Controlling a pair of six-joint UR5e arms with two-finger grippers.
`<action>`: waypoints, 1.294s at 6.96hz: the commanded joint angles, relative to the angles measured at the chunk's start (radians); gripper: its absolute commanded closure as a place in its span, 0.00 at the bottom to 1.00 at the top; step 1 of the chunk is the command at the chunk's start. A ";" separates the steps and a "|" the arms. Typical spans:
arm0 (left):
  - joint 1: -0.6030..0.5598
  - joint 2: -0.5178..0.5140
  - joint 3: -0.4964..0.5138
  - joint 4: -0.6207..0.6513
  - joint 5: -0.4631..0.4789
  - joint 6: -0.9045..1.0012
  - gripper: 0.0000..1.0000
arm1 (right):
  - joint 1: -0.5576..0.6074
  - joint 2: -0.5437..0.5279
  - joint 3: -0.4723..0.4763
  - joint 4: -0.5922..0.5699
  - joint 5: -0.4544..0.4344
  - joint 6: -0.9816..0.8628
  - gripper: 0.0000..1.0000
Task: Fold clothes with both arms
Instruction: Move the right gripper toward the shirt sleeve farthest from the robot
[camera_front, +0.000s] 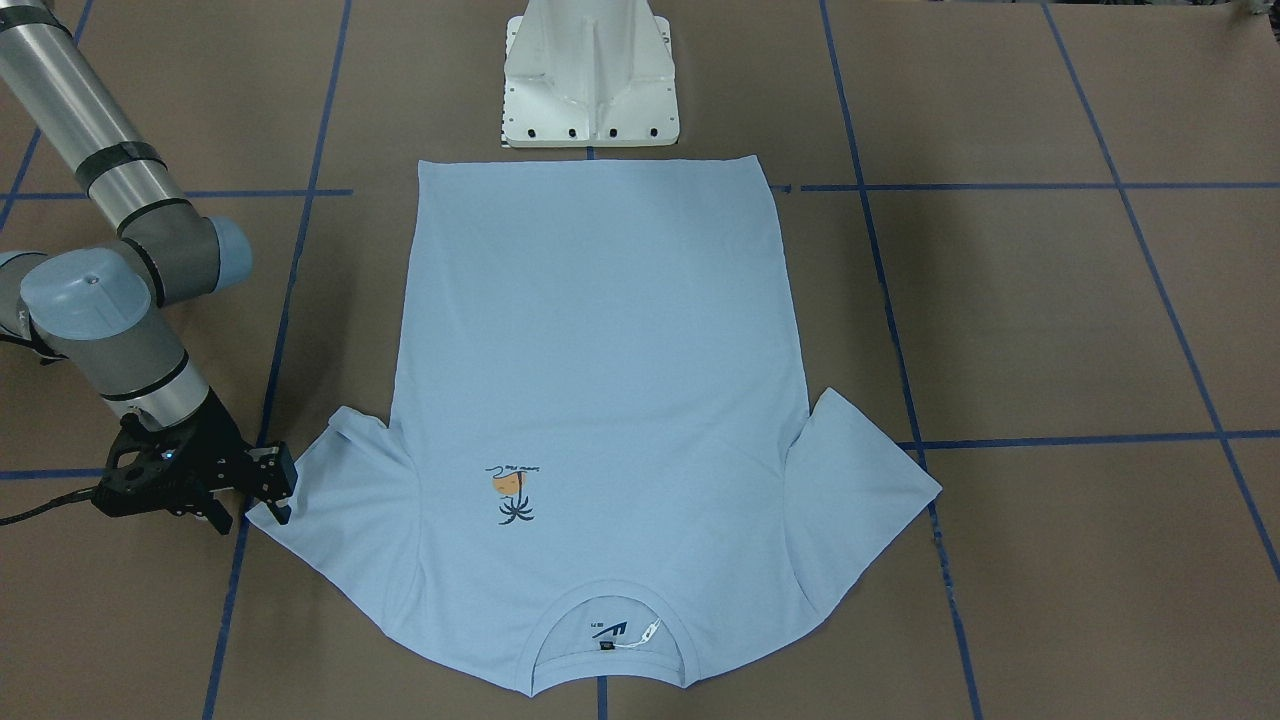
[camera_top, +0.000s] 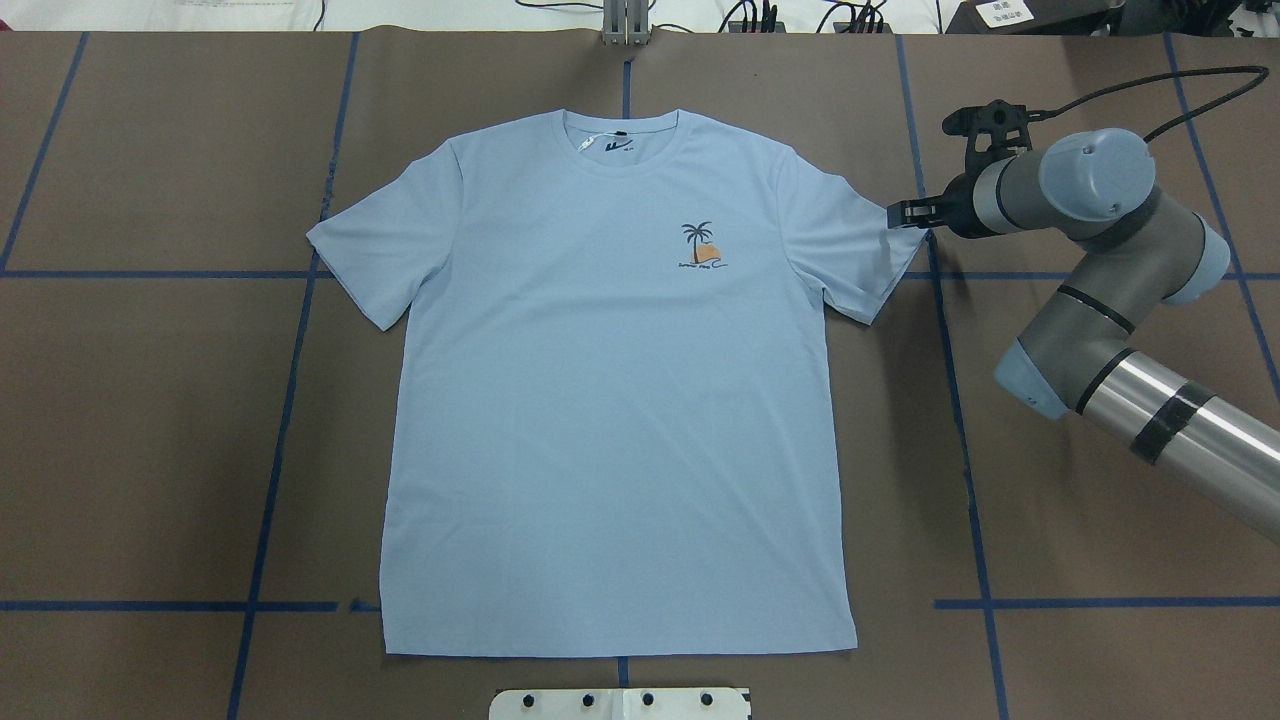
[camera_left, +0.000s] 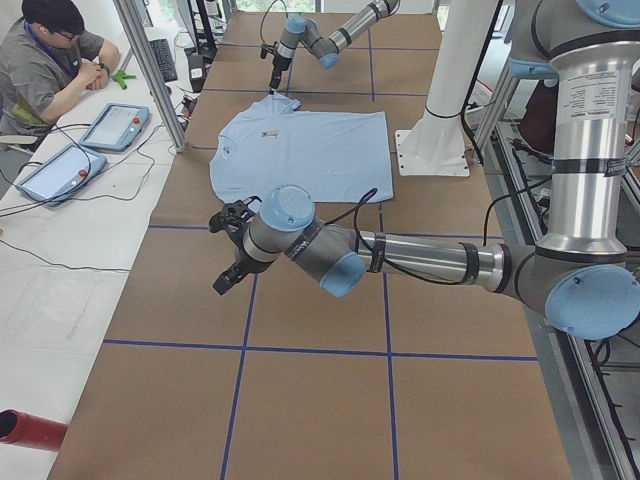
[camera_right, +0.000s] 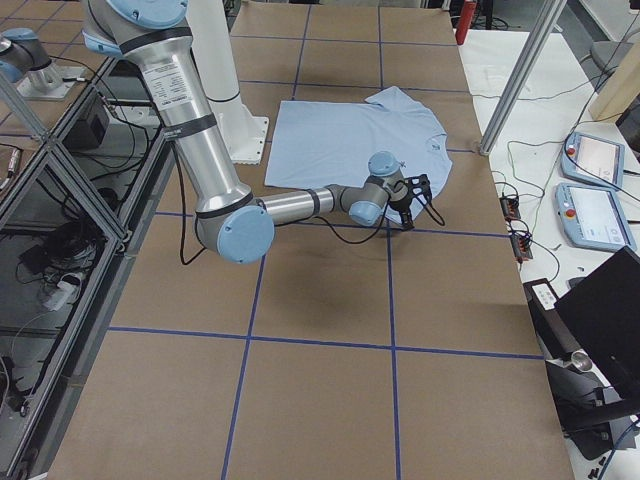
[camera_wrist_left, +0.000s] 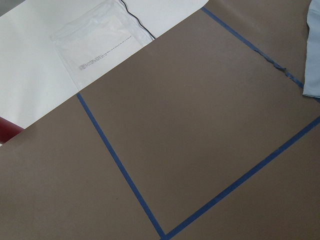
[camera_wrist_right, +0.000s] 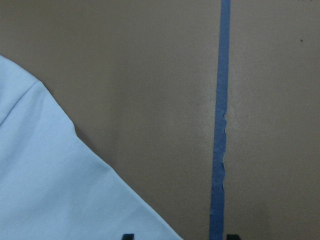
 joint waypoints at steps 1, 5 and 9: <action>0.000 0.000 0.001 0.001 0.000 0.000 0.00 | -0.007 -0.002 -0.007 0.001 -0.002 -0.001 0.49; 0.000 -0.002 0.001 0.001 0.000 0.000 0.00 | -0.007 0.006 -0.001 0.001 -0.002 0.005 1.00; 0.002 -0.002 0.001 0.001 0.000 0.000 0.00 | -0.071 0.189 0.102 -0.354 -0.139 0.195 1.00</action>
